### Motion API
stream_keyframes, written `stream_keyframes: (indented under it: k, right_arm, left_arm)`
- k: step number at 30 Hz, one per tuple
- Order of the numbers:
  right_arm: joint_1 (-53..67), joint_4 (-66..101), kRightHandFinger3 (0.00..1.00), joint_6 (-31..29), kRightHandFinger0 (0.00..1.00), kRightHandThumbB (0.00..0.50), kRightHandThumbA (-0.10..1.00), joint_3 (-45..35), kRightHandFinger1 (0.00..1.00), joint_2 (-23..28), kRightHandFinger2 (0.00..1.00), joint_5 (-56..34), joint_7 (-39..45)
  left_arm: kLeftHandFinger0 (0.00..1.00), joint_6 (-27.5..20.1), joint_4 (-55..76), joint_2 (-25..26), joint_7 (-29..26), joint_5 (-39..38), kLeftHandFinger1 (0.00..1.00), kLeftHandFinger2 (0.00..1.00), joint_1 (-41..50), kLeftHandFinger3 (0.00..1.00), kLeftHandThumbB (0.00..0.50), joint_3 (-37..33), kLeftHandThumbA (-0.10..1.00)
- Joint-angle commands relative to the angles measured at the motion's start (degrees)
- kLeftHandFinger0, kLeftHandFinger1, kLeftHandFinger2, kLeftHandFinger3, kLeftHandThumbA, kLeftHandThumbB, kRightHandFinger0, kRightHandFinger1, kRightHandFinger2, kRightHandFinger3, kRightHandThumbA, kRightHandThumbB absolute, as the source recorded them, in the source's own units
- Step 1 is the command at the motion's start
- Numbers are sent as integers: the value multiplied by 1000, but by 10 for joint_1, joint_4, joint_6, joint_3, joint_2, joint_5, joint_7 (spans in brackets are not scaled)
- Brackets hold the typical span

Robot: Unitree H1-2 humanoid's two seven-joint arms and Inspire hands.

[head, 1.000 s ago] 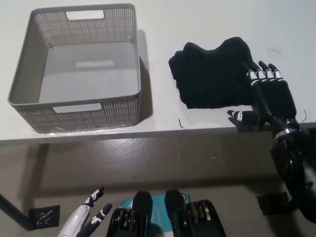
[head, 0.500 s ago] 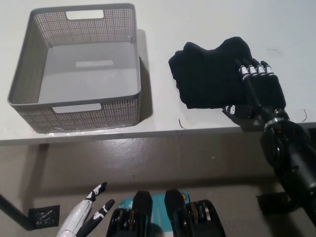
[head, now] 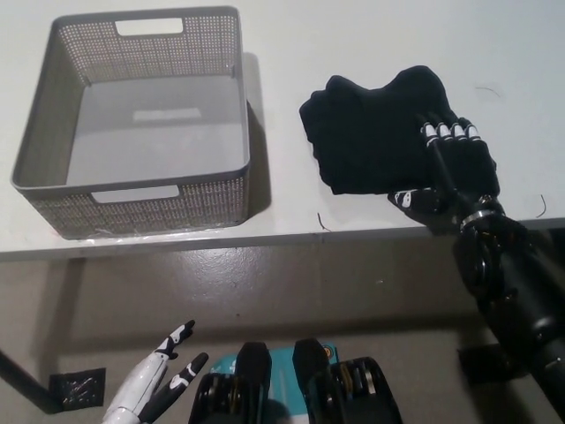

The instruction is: Use the right hand to pick up a t shirt on the right hand side and place it into a contianer on the left side

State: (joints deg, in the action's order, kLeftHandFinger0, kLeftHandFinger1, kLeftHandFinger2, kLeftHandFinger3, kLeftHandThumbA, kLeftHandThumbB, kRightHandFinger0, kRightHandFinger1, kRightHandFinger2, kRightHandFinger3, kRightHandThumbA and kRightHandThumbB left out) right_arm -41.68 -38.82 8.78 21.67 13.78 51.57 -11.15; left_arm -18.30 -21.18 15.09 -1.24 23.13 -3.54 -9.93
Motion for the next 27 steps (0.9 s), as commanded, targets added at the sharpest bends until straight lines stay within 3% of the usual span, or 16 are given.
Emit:
stream_keyframes:
  k: [1,2,3,4,5,6,7,9,10,12,13,14,15,16,22,27]
  right_arm:
    - [-39,-26,1000,-42,1000,422,610,-16,1000,-15,1000,-37,-54]
    - [-39,-36,1000,-69,1000,294,360,-32,1000,-23,1000,-60,-75]
    - [-41,-50,1000,-98,1000,319,231,-47,1000,-30,1000,-83,-95]
    - [-48,-59,1000,-107,1000,263,109,-49,1000,-33,1000,-84,-100]
    - [-50,-64,1000,-117,1000,270,50,-51,1000,-34,1000,-86,-107]
    - [-50,-79,1000,-162,1000,207,-94,-63,1000,-38,1000,-98,-154]
    - [-53,-88,1000,-186,1000,137,-100,-75,1000,-42,1000,-110,-178]
    - [-55,-98,1000,-212,969,85,-100,-89,1000,-48,1000,-129,-187]
    - [-57,-104,1000,-227,886,57,-100,-94,997,-52,1000,-136,-192]
    - [-55,-108,945,-236,737,66,-100,-103,857,-56,948,-142,-202]
    - [-55,-112,926,-242,559,50,-100,-107,726,-58,864,-144,-211]
    - [-55,-115,921,-245,446,33,-100,-109,639,-59,808,-145,-215]
    - [-55,-120,916,-250,433,52,-100,-109,648,-58,818,-143,-220]
    - [-54,-125,907,-260,483,61,-100,-108,687,-57,837,-139,-233]
    - [-54,-142,900,-277,586,50,-100,-118,746,-60,866,-150,-260]
    - [-63,-159,881,-291,593,75,-100,-118,763,-62,888,-154,-284]
  left_arm:
    - [972,2,27,4,9,-3,1000,1000,-4,1000,331,-3,1000]
    - [971,5,30,4,10,-3,1000,1000,-3,1000,346,-3,1000]
    - [970,8,33,4,11,-1,1000,1000,-2,1000,349,-2,1000]
    - [981,10,35,4,9,0,1000,1000,-3,1000,354,0,1000]
    - [985,11,35,4,8,1,1000,1000,-3,1000,354,1,1000]
    - [988,5,34,3,7,0,1000,1000,-4,1000,339,0,1000]
    - [990,3,31,3,4,4,1000,1000,-7,1000,332,-2,1000]
    - [1000,12,35,3,9,4,1000,1000,-7,1000,341,-1,1000]
    - [1000,17,39,3,11,1,1000,1000,-5,1000,334,0,1000]
    - [1000,12,41,1,9,-1,1000,1000,-5,1000,311,1,1000]
    - [1000,17,46,1,11,-1,1000,1000,-4,1000,310,1,1000]
    - [1000,19,48,2,13,-1,1000,1000,-3,1000,302,1,1000]
    - [1000,18,48,2,11,0,1000,1000,-3,1000,314,0,1000]
    - [1000,15,45,2,10,0,1000,1000,-3,1000,313,1,1000]
    - [1000,10,37,2,12,-4,1000,1000,-6,1000,292,-1,1000]
    - [1000,19,38,0,17,-5,1000,1000,-4,1000,289,-1,1000]
